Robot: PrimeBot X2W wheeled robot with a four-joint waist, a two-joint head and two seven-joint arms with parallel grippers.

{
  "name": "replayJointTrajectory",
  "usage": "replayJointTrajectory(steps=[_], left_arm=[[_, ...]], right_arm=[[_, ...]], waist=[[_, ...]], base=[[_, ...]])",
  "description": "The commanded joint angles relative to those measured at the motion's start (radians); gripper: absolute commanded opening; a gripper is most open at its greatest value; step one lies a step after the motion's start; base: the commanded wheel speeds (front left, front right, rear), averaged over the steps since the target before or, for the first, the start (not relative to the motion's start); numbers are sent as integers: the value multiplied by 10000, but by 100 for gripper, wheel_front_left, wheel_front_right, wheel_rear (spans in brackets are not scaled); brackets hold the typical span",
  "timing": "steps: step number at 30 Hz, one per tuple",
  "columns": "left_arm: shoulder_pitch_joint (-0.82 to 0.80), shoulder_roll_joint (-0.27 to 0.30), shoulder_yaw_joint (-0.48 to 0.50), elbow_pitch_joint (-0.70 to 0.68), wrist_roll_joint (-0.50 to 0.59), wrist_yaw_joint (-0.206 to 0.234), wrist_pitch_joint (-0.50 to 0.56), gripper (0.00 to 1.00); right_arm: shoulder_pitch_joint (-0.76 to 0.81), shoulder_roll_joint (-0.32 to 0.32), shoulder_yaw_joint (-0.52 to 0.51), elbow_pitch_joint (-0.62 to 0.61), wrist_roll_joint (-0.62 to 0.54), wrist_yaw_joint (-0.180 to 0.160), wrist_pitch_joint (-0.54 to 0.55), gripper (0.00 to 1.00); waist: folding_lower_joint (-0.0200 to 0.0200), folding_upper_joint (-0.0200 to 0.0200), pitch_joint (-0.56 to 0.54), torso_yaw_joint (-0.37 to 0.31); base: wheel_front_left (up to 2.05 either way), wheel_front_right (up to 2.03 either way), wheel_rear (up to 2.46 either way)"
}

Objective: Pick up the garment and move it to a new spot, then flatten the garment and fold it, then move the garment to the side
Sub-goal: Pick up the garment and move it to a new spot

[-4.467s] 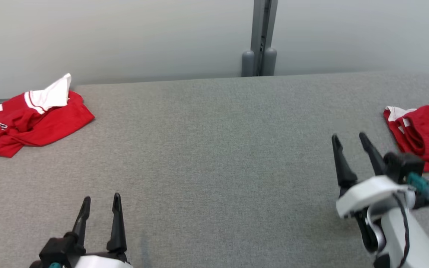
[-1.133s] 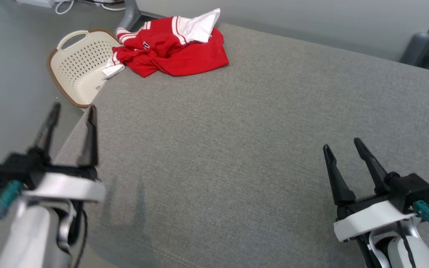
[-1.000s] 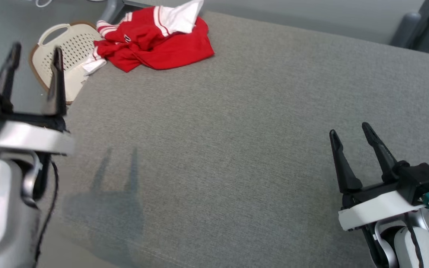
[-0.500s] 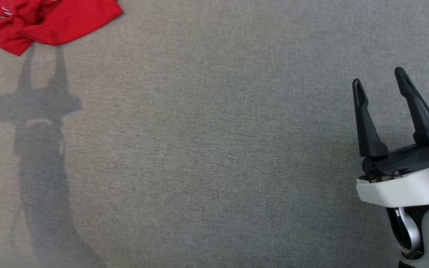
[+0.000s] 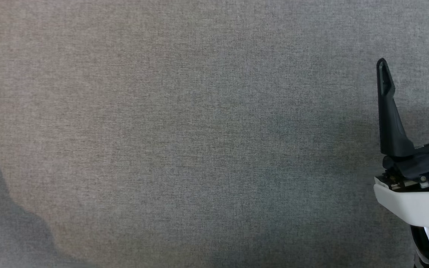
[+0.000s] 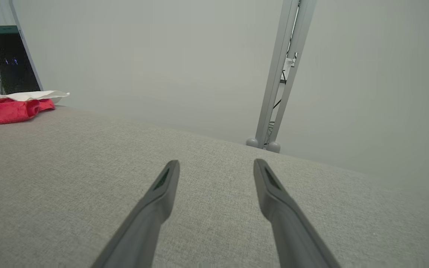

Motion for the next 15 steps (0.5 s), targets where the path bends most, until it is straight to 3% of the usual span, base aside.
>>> replayJointTrajectory(steps=[1, 9, 10, 12, 14, 15], left_arm=[[-281, 142, -64, 140, 64, 9, -89, 100], [-820, 680, -847, 1004, -18, 8, 385, 100], [-853, 698, -864, 1066, -21, 8, 349, 90], [-871, 650, -952, 1196, -22, 7, 370, 36], [-888, 620, -1040, 1253, -79, 7, 321, 0], [-935, 610, -1073, 1259, -90, 7, 276, 0]], right_arm=[[4, -39, -11, -86, -25, 1, 31, 100], [-88, -43, 75, -132, 16, 1, 10, 100], [-88, -43, 60, -139, 22, 1, -6, 100], [-76, -43, 4, -161, 2, 1, -28, 100], [-88, -43, -42, -171, 7, 1, -46, 100], [-113, -45, -75, -171, 7, 1, -50, 100]], waist=[[0, 0, 161, -133], [0, 0, 416, -487], [0, 0, 441, -516], [0, 0, 494, -552], [0, 0, 528, -573], [0, 0, 541, -573]], base=[[0, 0, 0], [0, 0, 0], [0, 0, 0], [0, 0, 0], [0, 0, 0], [0, 0, 0]])
